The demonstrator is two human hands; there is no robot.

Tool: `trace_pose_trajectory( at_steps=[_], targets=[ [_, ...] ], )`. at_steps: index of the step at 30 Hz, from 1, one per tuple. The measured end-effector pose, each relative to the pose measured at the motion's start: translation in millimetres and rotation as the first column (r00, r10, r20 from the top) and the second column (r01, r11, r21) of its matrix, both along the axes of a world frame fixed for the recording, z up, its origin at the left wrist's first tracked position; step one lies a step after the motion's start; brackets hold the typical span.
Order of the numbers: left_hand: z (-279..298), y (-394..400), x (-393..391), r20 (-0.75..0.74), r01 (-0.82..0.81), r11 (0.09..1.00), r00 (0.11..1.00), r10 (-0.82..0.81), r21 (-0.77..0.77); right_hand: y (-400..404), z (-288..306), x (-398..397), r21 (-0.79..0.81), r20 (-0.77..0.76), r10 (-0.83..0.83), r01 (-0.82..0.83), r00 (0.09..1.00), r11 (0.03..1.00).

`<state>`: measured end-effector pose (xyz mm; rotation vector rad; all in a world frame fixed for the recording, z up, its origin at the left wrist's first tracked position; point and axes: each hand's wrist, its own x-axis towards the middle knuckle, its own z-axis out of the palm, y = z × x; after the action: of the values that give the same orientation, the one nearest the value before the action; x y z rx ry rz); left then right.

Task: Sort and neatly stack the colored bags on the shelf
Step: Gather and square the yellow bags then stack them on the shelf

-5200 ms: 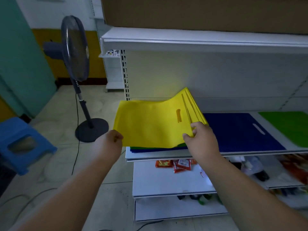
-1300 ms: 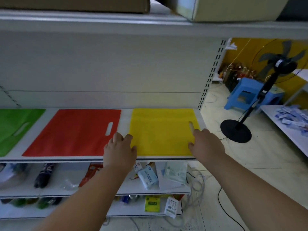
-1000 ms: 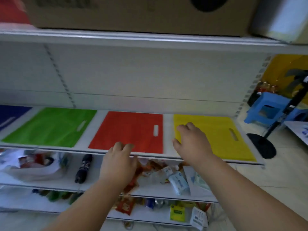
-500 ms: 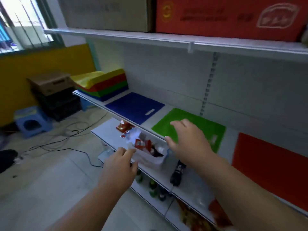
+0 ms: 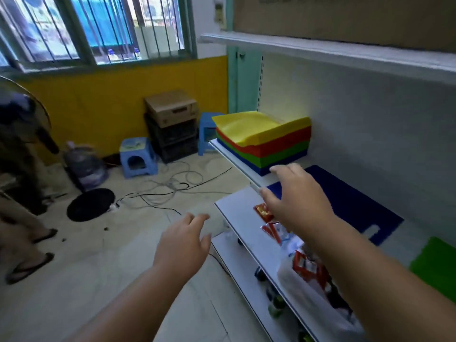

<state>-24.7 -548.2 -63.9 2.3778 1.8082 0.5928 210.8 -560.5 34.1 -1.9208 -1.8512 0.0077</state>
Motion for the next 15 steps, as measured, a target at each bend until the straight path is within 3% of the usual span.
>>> trace_pose_trajectory(
  at_steps=[8,15],
  targets=[
    [1.2,182.0,-50.7,0.069,0.187,0.982,0.98,-0.188,0.011,118.9,1.9,-60.6,0.041,-0.008,-0.215,0.215,0.977,0.976],
    [8.2,299.6,-32.7,0.114,0.352,0.936,0.93,-0.35,-0.006,186.5,7.7,-63.0,0.012,-0.019,-0.382,0.383,0.924,0.924]
  ],
)
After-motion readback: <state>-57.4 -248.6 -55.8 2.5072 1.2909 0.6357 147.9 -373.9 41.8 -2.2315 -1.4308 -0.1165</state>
